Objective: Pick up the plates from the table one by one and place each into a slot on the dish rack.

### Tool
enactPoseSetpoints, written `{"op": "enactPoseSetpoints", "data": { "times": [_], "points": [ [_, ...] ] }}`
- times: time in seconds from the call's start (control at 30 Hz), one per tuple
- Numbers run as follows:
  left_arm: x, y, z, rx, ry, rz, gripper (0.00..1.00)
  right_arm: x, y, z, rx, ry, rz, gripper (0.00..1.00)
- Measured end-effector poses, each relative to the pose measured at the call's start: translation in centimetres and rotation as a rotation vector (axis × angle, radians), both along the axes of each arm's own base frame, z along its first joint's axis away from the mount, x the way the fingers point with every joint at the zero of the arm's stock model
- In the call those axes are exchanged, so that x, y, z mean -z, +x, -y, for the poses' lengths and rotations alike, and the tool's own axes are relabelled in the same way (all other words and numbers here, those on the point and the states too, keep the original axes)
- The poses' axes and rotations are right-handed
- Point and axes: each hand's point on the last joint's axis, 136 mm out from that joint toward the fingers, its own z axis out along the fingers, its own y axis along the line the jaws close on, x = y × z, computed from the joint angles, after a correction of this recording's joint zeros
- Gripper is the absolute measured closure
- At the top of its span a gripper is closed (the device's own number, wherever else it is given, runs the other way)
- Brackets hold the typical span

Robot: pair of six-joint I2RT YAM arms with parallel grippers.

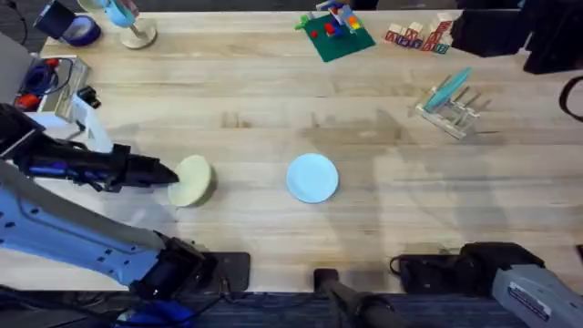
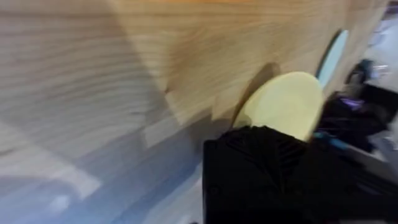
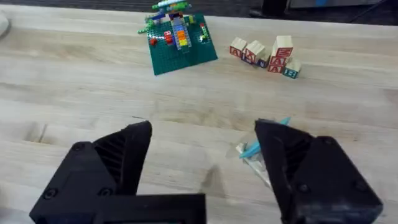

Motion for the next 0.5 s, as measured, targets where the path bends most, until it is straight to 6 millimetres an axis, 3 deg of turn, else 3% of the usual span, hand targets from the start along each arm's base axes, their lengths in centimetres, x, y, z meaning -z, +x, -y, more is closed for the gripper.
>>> {"op": "enactPoseSetpoints", "data": {
  "times": [0.13, 0.5],
  "points": [
    [0.36, 0.11, 0.74, -0.036, -0.087, -0.094, 0.962, 0.01, 0.00, 0.00, 0.000, 0.000, 0.000, 0.005],
    [0.35, 0.16, 0.79, -0.029, -0.083, -0.128, 0.962, 0.00, 0.00, -0.02, -0.001, 0.001, 0.000, 0.006]
  ]
}}
